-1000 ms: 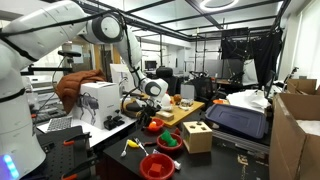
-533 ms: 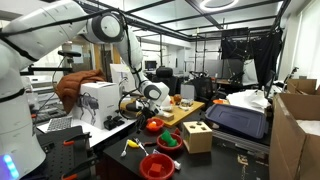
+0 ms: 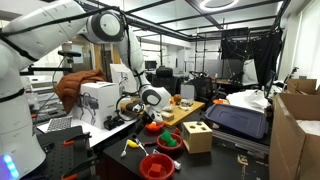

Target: Put the fork inside the red bowl

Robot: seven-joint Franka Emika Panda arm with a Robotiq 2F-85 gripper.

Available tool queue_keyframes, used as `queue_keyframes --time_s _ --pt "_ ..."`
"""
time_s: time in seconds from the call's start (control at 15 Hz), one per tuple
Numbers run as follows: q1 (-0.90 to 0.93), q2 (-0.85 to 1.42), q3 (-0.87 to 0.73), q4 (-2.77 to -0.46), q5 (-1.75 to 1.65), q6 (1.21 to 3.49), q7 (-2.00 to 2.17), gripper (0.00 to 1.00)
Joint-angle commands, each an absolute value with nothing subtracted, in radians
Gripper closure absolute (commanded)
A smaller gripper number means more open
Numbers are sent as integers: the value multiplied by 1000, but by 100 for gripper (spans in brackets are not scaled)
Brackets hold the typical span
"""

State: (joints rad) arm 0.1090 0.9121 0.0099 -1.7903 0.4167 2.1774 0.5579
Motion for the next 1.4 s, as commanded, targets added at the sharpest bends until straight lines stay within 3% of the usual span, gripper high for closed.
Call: queue_keyframes --time_s 0.0,1.33 --pt "105 880 -4 -1867 490 2258 671 0" --pt "105 900 -2 -1929 602 2559 1048 0"
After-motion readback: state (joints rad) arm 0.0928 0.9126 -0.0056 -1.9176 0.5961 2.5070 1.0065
